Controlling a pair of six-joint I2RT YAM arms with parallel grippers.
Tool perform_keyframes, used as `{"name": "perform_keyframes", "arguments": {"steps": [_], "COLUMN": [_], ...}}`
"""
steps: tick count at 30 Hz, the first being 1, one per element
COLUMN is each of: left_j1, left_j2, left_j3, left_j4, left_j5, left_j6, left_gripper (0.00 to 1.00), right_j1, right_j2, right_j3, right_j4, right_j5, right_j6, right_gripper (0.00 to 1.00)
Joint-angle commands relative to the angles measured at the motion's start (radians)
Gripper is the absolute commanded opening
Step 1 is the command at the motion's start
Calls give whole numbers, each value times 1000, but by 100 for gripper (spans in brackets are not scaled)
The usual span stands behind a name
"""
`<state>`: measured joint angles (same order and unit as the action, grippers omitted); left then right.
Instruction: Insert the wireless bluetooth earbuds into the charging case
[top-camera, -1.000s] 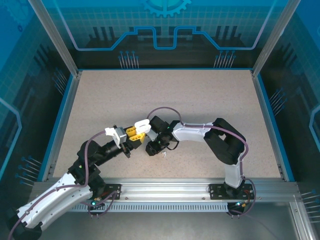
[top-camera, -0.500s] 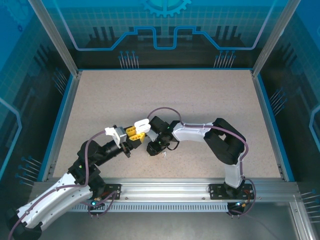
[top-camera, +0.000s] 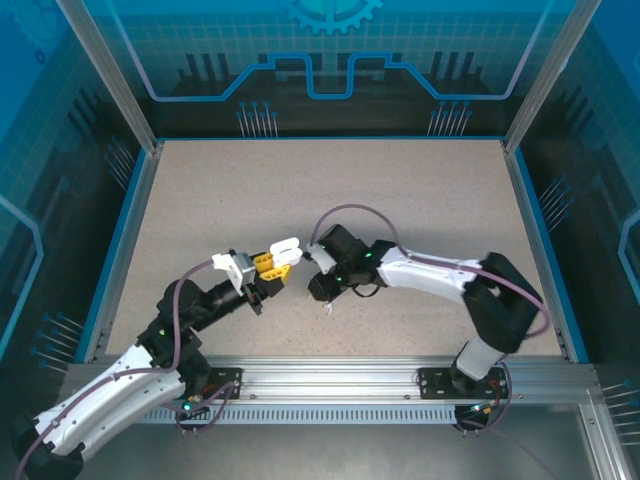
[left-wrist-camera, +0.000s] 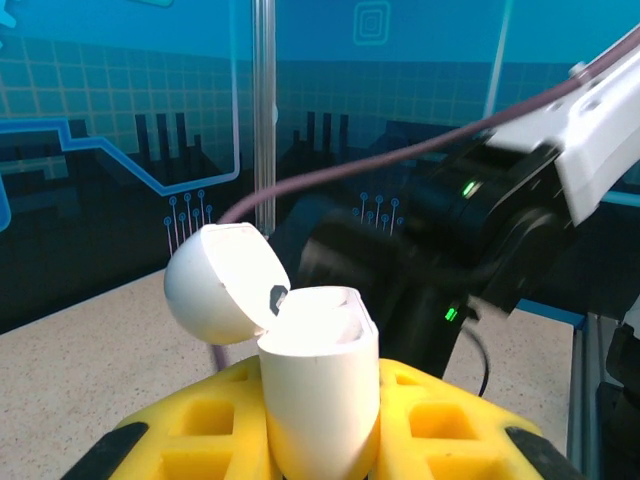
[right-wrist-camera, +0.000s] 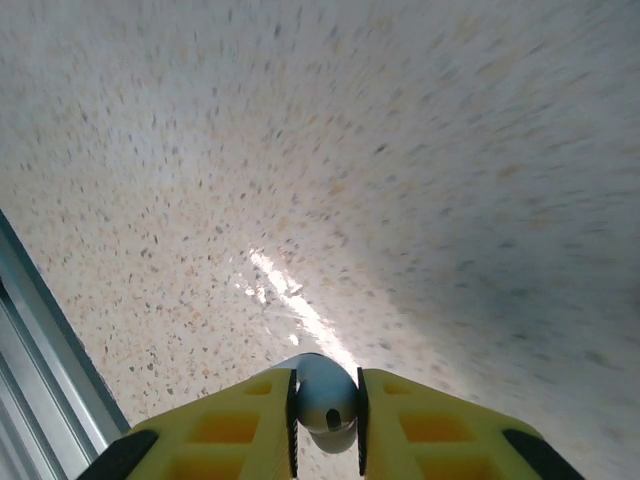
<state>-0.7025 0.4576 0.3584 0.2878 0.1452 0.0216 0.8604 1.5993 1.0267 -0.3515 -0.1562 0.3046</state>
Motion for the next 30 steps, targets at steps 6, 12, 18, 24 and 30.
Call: {"name": "perform_keyframes", "arguments": {"steps": [6, 12, 18, 24, 30], "left_j1": [-5, -6, -5, -7, -6], "left_j2": [90, 197, 302, 371, 374], "left_j3": [-4, 2, 30, 38, 36], "left_j4": [85, 168, 224, 295, 301], "left_j5": [-1, 23, 70, 101, 108], "left_j6": [-65, -108, -150, -190, -191], "left_gripper": [0, 0, 0, 0, 0], "right_j1": [-32, -22, 25, 113, 147], "right_j2": [-395, -592, -660, -630, -563], "right_j3": [-47, -44, -44, -42, -13], "right_j4": [-53, -38, 23, 103, 126], "right_j5": [217, 273, 297, 359, 391], "right_j6": [-129, -241, -340, -409, -433], "right_gripper": [23, 23, 23, 23, 23]}}
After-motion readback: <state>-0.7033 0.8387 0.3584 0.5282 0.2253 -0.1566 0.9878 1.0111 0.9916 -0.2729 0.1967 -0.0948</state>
